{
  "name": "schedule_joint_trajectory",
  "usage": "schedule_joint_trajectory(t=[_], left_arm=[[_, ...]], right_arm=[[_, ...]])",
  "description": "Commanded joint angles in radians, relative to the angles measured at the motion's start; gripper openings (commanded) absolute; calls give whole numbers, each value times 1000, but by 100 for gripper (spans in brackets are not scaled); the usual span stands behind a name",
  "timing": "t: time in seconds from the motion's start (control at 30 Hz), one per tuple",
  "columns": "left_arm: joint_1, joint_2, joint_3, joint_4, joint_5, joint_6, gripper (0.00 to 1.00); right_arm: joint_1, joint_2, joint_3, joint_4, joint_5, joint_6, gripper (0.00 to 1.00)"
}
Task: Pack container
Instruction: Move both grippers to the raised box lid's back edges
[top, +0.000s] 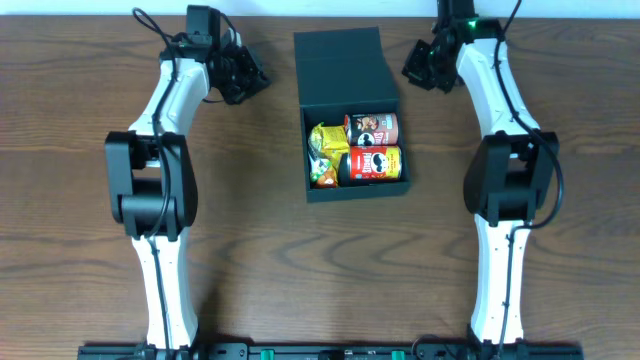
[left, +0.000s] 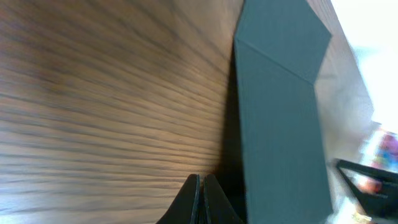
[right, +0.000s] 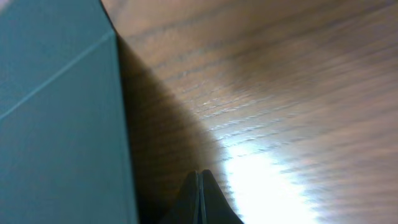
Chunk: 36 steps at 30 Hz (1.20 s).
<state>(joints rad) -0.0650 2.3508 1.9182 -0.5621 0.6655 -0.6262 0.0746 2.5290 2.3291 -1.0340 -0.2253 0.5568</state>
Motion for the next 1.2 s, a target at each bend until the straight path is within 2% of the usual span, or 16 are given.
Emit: schedule_joint_trajectory(t=[0.0,0.37,0.5,0.63,0.93,1.17], left_arm=[[0,49,11,40,167,-107,6],[-8,143,11,189,327,-265,6],[-16,145,11,196,322,-269,6],[-18,147,11,153,265,-280,6],[-40,148,11,150,172,-340,5],[-54,148,11,240,200,-409,5]], right_arm=[[-29,13,16,-5,-94,33,2],[-28,16,16,22,-249,85,2],[-27,16,16,33,-301,102,1],[-30,20,16,17,-225,101,2],[-23,55,15,42,-233,120,2],[-13,59,14,97,-312,156,1]])
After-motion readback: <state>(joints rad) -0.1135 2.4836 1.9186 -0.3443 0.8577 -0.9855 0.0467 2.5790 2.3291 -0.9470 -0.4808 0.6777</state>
